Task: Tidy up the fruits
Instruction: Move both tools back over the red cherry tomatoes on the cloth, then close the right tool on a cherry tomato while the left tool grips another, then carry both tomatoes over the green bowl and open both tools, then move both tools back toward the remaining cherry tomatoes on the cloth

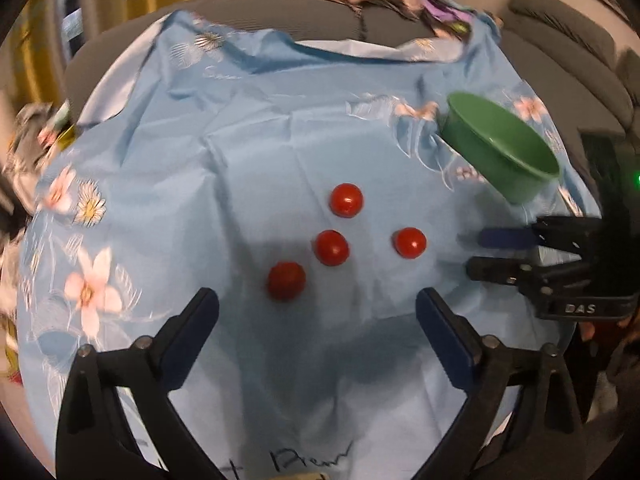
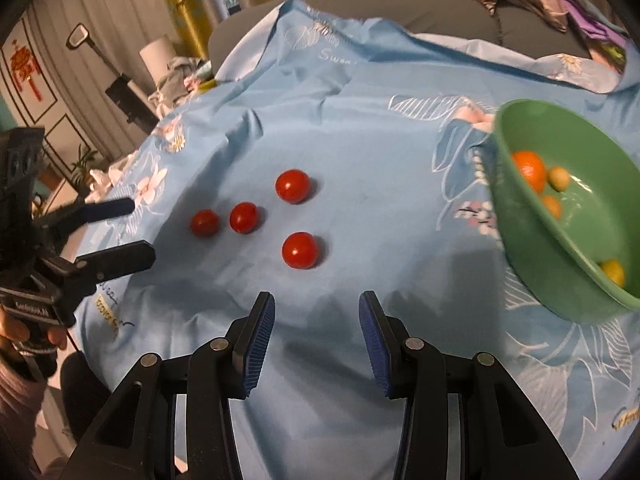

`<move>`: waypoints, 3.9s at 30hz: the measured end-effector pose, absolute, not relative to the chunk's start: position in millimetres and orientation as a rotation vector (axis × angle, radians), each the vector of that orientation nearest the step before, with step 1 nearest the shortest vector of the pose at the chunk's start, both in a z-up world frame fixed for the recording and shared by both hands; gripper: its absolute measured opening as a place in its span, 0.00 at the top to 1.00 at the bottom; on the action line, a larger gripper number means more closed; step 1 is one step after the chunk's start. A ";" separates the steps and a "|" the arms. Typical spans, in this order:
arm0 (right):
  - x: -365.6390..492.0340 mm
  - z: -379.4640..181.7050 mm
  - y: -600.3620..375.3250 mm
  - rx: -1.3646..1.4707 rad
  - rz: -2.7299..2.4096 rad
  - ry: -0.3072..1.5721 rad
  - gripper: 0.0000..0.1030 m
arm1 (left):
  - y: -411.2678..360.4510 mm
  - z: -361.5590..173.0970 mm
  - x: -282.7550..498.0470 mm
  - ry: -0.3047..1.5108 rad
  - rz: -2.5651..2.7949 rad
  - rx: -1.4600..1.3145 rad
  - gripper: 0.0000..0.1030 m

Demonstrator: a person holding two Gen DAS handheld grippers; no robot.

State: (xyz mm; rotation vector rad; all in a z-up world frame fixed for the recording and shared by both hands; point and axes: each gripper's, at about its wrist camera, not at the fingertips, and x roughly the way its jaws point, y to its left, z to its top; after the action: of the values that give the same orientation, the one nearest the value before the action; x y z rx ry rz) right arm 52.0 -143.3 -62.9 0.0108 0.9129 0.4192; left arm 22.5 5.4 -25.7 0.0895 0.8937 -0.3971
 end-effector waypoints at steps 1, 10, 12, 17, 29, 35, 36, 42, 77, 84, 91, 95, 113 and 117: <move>54.6 -64.8 -139.8 0.005 0.426 0.916 0.57 | 4.4 -27.7 25.8 0.897 -0.408 0.107 0.09; 77.3 -74.6 -119.9 -0.052 0.436 0.921 0.57 | 1.4 -42.6 52.9 0.946 -0.425 0.174 0.24; 81.0 -76.1 -119.6 -0.052 0.436 0.926 0.57 | -2.0 -44.1 56.2 0.948 -0.437 0.185 0.28; 87.6 -79.7 -118.9 -0.049 0.437 0.928 0.57 | -9.2 -54.0 66.1 0.984 -0.459 0.231 0.38; 93.5 -84.9 -107.0 -0.097 0.426 0.898 0.59 | -13.1 -70.0 69.6 1.012 -0.418 0.296 0.64; 91.3 -86.6 -105.8 -0.114 0.431 0.871 0.73 | -3.7 -66.4 71.3 1.012 -0.399 0.224 0.74; 91.3 -86.4 -107.3 -0.107 0.432 0.868 0.73 | -4.2 -66.3 72.6 1.013 -0.397 0.213 0.74; 82.5 -73.1 -120.5 -0.053 0.446 0.832 0.73 | -7.8 -51.2 62.6 0.988 -0.413 0.144 0.74; 26.3 1.3 -262.3 0.150 0.215 0.539 0.73 | -141.9 35.5 63.7 0.833 -0.684 0.068 0.76; 29.4 2.5 -309.4 0.200 0.112 0.512 0.73 | -199.7 37.9 89.8 0.825 -0.784 0.098 0.76; 35.6 -7.2 -339.5 0.230 0.045 0.526 0.73 | -251.4 24.3 114.0 0.856 -0.831 0.144 0.76; 39.9 -14.9 -347.9 0.228 0.016 0.555 0.73 | -266.5 11.9 124.0 0.892 -0.825 0.168 0.76; 39.8 -20.3 -358.0 0.239 -0.067 0.607 0.63 | -264.5 8.5 126.6 0.912 -0.762 0.151 0.26; 24.9 -14.2 -362.4 0.301 -0.014 0.558 0.63 | -243.0 16.8 113.8 0.897 -0.734 0.141 0.21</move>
State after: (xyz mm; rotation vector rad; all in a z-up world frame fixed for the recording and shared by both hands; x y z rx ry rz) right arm 24.9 -362.4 -14.2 0.3007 0.5583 -0.0143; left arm 113.8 -243.0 16.8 0.1409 0.8966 -0.7338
